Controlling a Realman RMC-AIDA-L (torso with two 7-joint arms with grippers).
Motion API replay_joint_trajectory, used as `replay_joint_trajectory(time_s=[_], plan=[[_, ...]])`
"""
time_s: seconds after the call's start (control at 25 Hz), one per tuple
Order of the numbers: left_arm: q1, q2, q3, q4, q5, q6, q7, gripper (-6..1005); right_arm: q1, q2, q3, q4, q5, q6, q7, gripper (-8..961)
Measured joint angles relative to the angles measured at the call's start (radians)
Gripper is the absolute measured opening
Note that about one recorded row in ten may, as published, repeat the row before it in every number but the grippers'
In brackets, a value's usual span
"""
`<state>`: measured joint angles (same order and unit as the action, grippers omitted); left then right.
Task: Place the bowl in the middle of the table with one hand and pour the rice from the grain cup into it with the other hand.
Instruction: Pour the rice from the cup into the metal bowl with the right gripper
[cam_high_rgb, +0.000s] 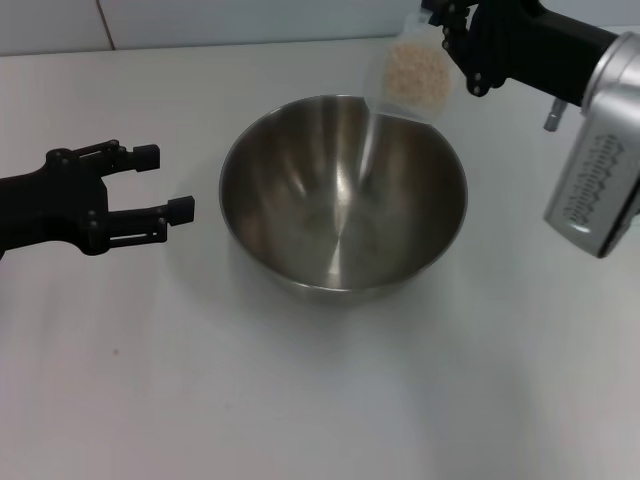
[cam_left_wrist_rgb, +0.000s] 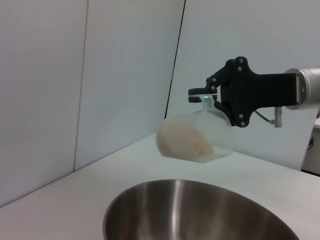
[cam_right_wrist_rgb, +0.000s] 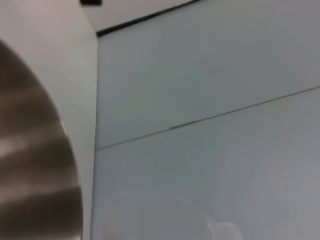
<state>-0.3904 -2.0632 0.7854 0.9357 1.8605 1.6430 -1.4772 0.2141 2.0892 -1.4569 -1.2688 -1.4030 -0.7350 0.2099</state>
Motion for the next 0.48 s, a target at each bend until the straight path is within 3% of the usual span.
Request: replay_joint_trajectory(time_s=[0.2,0.48], plan=[[-0.002,0.000,0.000,-0.001,0.000,-0.002,0.000,830,0.004,0.000,-0.080,-0.011,0.005,0.119,-0.113,10],[0.000,0.000,0.000,-0.003,-0.008,-0.006,0.000,830,-0.012,0.000,-0.122,-0.050,0.007,0.126,-0.239,10]])
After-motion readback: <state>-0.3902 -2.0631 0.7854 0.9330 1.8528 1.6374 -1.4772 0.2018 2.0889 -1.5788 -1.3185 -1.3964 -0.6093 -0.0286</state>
